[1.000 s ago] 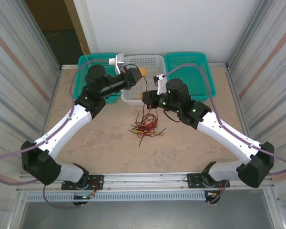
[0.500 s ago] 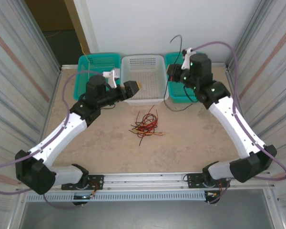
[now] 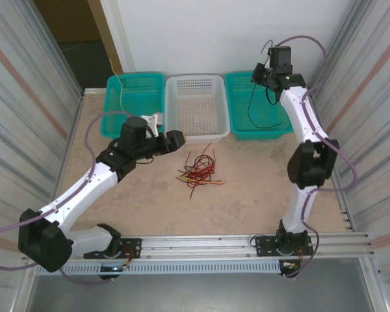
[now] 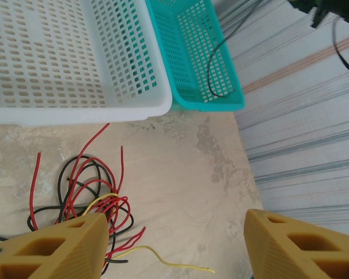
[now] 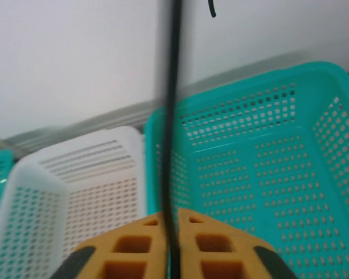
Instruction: Untangle the cables
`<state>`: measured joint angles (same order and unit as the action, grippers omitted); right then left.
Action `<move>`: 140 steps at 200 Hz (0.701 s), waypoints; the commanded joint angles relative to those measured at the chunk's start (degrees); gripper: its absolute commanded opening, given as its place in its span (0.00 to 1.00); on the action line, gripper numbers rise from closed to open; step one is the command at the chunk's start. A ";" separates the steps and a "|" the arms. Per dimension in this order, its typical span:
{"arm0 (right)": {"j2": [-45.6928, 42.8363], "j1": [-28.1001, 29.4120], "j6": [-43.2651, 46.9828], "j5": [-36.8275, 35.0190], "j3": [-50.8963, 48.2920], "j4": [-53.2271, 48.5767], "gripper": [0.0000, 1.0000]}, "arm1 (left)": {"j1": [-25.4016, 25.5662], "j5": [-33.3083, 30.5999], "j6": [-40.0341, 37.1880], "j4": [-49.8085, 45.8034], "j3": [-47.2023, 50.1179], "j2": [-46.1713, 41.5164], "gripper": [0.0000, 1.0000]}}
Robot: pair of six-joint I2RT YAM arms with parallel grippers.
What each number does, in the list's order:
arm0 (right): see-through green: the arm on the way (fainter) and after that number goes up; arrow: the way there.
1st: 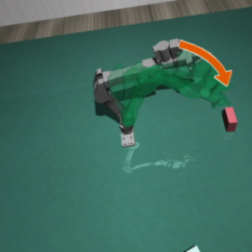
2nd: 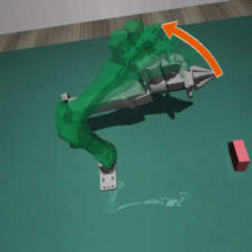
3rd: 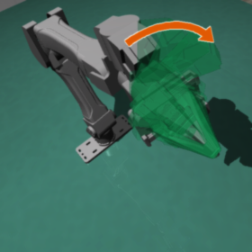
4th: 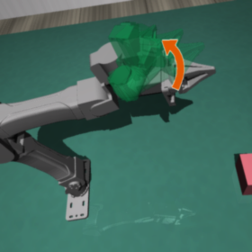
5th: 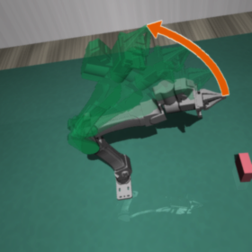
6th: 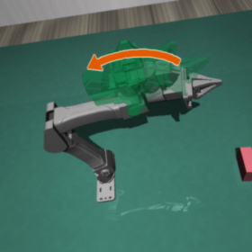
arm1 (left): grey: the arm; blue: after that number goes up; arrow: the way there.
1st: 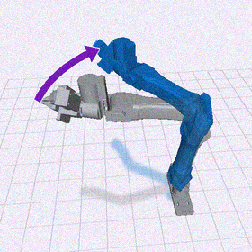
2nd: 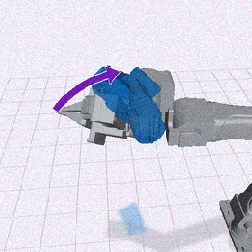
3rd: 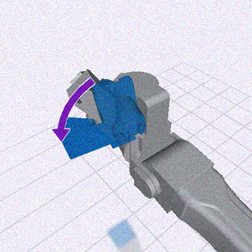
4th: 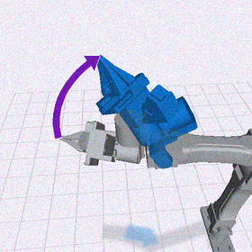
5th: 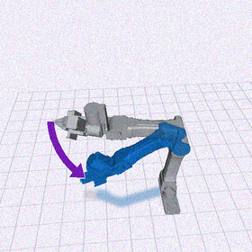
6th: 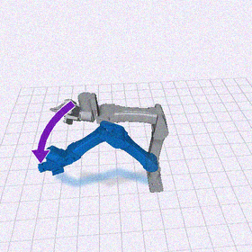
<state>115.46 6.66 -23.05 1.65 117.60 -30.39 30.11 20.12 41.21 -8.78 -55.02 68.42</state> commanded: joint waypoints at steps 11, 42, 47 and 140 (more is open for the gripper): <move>8.05 -0.24 1.24 1.28 10.18 -9.35 0.42 | -0.22 0.79 -2.80 -1.21 2.28 -0.61 0.64; 6.93 0.04 -0.94 3.26 4.29 -8.12 0.51 | -0.14 -0.83 -2.38 -2.17 4.42 -1.01 0.64; 5.95 0.31 -1.03 3.48 2.49 -7.54 0.51 | -0.14 -1.12 -2.19 -2.36 4.58 -0.96 0.64; -32.03 17.42 -5.30 -0.95 -45.57 -0.76 0.51 | 5.39 -1.09 0.83 -0.85 7.91 8.84 0.57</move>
<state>92.27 18.31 -25.39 2.79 80.05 -32.18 34.39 19.81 40.73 -10.46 -48.29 75.48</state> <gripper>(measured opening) 0.473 0.582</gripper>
